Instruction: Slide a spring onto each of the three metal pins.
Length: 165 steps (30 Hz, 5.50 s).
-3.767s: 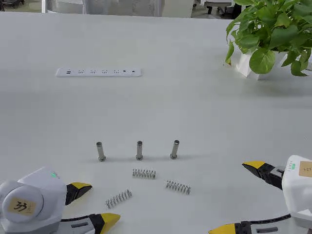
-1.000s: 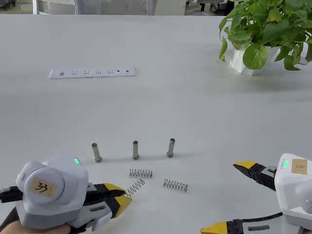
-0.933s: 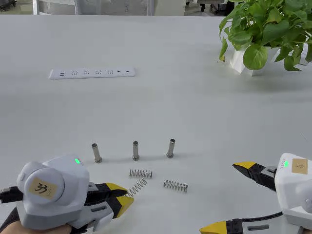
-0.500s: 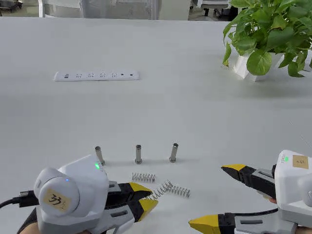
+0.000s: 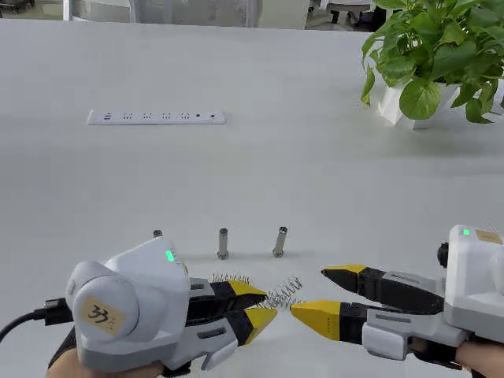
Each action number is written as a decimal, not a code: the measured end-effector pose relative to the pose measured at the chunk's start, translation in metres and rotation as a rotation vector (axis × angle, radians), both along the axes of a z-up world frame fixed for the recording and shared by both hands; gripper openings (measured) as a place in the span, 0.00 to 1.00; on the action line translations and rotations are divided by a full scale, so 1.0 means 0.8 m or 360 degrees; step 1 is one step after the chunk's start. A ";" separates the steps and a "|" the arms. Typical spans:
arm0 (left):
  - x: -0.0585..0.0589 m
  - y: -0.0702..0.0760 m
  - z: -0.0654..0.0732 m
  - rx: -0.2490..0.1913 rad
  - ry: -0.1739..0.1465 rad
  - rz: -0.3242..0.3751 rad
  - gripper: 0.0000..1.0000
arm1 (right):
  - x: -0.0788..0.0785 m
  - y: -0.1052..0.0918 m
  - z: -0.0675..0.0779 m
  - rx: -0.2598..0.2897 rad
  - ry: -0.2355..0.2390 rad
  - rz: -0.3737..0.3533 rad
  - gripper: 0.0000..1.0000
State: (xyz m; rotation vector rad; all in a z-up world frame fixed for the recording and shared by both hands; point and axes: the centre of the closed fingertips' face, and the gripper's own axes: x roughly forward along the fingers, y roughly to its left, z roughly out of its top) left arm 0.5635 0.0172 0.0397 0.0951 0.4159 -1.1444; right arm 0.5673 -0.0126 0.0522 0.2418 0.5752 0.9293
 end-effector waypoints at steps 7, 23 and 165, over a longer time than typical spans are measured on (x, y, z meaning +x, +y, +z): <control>0.001 -0.001 0.008 -0.0037 -0.0015 0.0003 0.07 | 0.002 0.009 0.014 0.0233 0.0109 -0.0053 0.36; -0.002 -0.005 0.017 -0.0080 -0.0032 -0.0003 0.06 | 0.003 0.012 0.019 0.0430 0.0234 -0.0094 0.15; -0.011 -0.006 0.003 0.0167 -0.0199 -0.0219 0.07 | -0.030 0.052 -0.008 -0.1223 -0.0528 0.1694 0.07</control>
